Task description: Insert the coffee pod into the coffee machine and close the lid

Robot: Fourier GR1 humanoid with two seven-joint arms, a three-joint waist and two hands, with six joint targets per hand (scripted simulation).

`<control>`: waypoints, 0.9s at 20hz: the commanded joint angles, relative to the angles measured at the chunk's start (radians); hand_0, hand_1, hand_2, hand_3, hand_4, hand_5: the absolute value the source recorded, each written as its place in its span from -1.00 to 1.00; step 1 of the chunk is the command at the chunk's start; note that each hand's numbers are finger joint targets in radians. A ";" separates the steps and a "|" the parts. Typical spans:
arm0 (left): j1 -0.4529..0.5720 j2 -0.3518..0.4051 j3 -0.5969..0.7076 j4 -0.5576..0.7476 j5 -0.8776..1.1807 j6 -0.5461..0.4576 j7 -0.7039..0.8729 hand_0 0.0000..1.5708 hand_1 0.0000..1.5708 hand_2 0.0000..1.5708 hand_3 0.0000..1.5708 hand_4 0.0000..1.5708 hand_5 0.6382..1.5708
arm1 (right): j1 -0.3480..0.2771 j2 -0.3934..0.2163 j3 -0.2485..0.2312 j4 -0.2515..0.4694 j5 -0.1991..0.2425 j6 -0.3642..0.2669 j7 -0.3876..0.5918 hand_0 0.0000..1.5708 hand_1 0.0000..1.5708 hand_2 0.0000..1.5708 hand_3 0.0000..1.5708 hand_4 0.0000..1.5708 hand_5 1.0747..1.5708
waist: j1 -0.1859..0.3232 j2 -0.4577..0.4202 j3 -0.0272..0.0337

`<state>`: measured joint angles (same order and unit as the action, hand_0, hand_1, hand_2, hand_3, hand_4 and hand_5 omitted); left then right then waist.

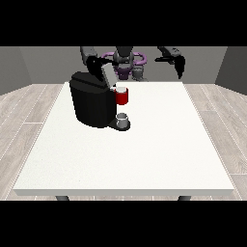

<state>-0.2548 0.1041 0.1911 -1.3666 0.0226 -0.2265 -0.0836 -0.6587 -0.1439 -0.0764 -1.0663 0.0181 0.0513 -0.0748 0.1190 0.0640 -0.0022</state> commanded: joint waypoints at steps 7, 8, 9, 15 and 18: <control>-0.047 0.038 0.013 0.015 0.029 0.003 0.016 -1.00 -1.00 -1.00 -1.00 -0.80 1.00 | -0.105 0.006 0.015 0.076 0.039 0.006 0.026 -1.00 -1.00 -1.00 -1.00 -0.80 1.00 | 0.023 0.035 0.0021; -0.031 0.045 0.040 0.085 0.023 0.015 -0.041 -1.00 -1.00 -1.00 -1.00 -0.76 1.00 | -0.114 0.018 0.039 0.040 0.054 0.001 0.050 -1.00 -1.00 -1.00 -1.00 -0.73 1.00 | -0.008 0.036 0.0018; 0.001 0.018 -0.002 0.054 0.004 0.021 -0.015 -1.00 -1.00 -1.00 -1.00 -0.79 1.00 | -0.124 0.026 0.040 0.052 0.057 -0.007 0.079 -1.00 -1.00 -1.00 -1.00 -0.82 1.00 | 0.012 0.001 0.0020; -0.011 -0.003 -0.023 0.011 0.009 0.048 0.020 -1.00 -1.00 -1.00 -1.00 -0.79 1.00 | -0.103 0.080 0.096 0.080 0.147 -0.074 0.021 -1.00 -1.00 -1.00 -1.00 -0.81 1.00 | 0.033 -0.013 0.0022; -0.015 0.015 -0.024 0.037 0.017 0.024 0.005 -1.00 -1.00 -1.00 -1.00 -1.00 1.00 | -0.176 0.070 0.077 0.073 0.140 -0.065 0.073 -1.00 -1.00 -1.00 -1.00 -0.86 1.00 | 0.023 -0.016 0.0020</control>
<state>-0.2766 0.1226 0.1849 -1.3266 0.0428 -0.2017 -0.0898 -0.8058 -0.0970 -0.0119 -0.9966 0.1292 0.0192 -0.0321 0.1393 0.0710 -0.0001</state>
